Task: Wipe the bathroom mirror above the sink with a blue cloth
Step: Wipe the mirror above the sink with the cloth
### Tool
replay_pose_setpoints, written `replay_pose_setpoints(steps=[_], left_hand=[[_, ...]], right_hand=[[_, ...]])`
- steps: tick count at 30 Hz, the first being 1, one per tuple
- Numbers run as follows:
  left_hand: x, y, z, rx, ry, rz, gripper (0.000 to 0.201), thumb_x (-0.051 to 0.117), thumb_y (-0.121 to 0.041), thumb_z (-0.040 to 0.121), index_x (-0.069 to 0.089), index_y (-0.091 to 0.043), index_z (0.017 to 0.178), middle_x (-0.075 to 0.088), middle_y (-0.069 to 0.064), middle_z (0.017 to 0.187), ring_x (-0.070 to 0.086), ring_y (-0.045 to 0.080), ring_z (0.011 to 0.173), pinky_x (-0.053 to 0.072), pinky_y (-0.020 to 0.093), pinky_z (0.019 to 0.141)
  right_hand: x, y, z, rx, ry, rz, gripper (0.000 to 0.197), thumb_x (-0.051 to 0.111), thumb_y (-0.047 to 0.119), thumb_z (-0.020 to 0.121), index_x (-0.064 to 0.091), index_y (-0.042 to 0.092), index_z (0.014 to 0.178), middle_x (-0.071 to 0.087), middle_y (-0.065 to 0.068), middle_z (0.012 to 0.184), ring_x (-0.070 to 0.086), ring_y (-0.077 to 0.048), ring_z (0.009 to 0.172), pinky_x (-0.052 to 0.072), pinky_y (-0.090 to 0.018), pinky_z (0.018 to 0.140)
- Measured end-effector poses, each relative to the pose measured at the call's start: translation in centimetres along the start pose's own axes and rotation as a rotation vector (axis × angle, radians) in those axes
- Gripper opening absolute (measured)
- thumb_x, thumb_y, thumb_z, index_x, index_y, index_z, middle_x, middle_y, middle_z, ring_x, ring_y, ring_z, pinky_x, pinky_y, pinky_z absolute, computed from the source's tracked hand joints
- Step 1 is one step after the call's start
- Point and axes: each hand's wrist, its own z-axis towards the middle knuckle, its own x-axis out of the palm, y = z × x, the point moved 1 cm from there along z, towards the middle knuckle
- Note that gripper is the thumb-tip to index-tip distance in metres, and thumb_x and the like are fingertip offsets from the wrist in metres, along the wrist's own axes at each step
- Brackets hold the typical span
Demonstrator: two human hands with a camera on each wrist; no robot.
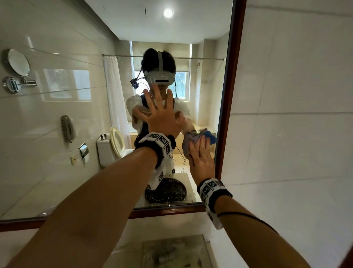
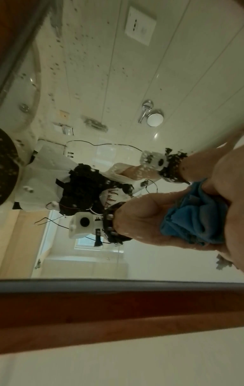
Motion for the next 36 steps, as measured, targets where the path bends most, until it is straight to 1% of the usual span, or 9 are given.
replay_pose_setpoints(steps=[5,9,12,15,20,23,29,33,36], left_hand=[[0.4,0.2,-0.1,0.018,0.008,0.006,0.076,0.04,-0.059,0.083,0.017,-0.028,0.148,0.008,0.014,0.16,0.007,0.042,0.144,0.019,0.078,0.095],[0.3,0.3,-0.2,0.019,-0.003,0.017,0.076,0.041,-0.059,0.083,0.017,-0.028,0.149,0.009,0.014,0.16,0.008,0.042,0.144,0.022,0.077,0.096],[0.1,0.3,-0.2,0.022,-0.003,0.027,0.075,0.041,-0.057,0.083,0.02,-0.028,0.149,0.011,0.014,0.16,0.01,0.04,0.145,0.022,0.075,0.097],[-0.5,0.9,-0.2,0.049,-0.011,0.04,0.072,0.042,-0.051,0.083,0.024,-0.029,0.149,0.014,0.01,0.16,0.013,0.036,0.145,0.027,0.071,0.096],[-1.8,3.4,0.2,0.165,-0.05,0.083,0.073,0.05,-0.035,0.074,0.034,-0.028,0.144,0.022,0.007,0.158,0.025,0.031,0.141,0.034,0.054,0.095],[-2.2,4.6,0.5,0.167,-0.09,0.093,0.072,0.049,-0.03,0.071,0.037,-0.033,0.142,0.023,0.015,0.156,0.026,0.036,0.14,0.031,0.055,0.099],[-2.3,4.4,0.3,0.121,-0.026,0.094,0.066,0.056,-0.034,0.079,0.036,-0.039,0.142,0.018,0.012,0.158,0.018,0.036,0.144,0.023,0.067,0.103],[-2.6,4.2,0.1,0.105,0.053,0.035,0.061,0.057,-0.028,0.083,0.038,-0.038,0.14,0.011,0.009,0.16,0.008,0.033,0.146,0.018,0.07,0.105],[-2.4,4.6,-0.6,0.125,0.116,0.048,0.067,0.054,-0.029,0.086,0.026,-0.04,0.146,0.0,0.007,0.161,-0.001,0.034,0.146,0.015,0.072,0.104]], right_hand=[[-0.5,-0.7,0.2,-0.039,0.045,0.012,0.063,0.069,0.01,0.083,0.042,0.01,0.14,0.036,-0.032,0.145,0.034,-0.05,0.135,0.046,-0.054,0.101],[-2.5,-1.7,3.7,-0.027,0.014,-0.013,0.056,0.05,0.012,0.089,0.038,0.013,0.144,0.032,-0.031,0.149,0.029,-0.047,0.138,0.044,-0.049,0.103],[-4.7,-1.8,9.3,0.043,0.032,0.023,0.064,0.056,0.014,0.091,0.03,0.016,0.15,0.015,-0.028,0.156,0.012,-0.045,0.145,0.033,-0.053,0.112],[-6.1,-1.5,13.7,0.041,0.017,0.019,0.06,0.045,0.02,0.097,0.022,0.024,0.152,0.004,-0.024,0.159,0.001,-0.043,0.146,0.024,-0.05,0.117],[-6.1,0.8,17.4,-0.013,-0.026,-0.118,0.059,0.042,0.027,0.097,0.023,0.019,0.152,0.01,-0.032,0.155,0.009,-0.049,0.144,0.005,-0.044,0.119],[-5.8,2.4,18.5,-0.055,-0.008,-0.117,0.056,0.037,0.029,0.099,0.021,0.023,0.153,0.008,-0.028,0.157,0.006,-0.045,0.145,0.005,-0.041,0.118],[-4.3,3.6,16.6,-0.108,-0.044,-0.099,0.057,0.048,0.023,0.096,0.03,0.023,0.15,0.016,-0.027,0.156,0.013,-0.044,0.145,0.015,-0.04,0.117],[-1.9,3.8,10.9,-0.079,-0.026,-0.081,0.066,0.057,0.015,0.09,0.031,0.022,0.15,0.015,-0.027,0.156,0.011,-0.042,0.146,0.013,-0.04,0.119],[0.3,3.8,4.8,-0.087,0.049,-0.127,0.069,0.061,0.011,0.088,0.03,0.021,0.15,0.015,-0.027,0.156,0.008,-0.043,0.146,0.008,-0.044,0.12]])
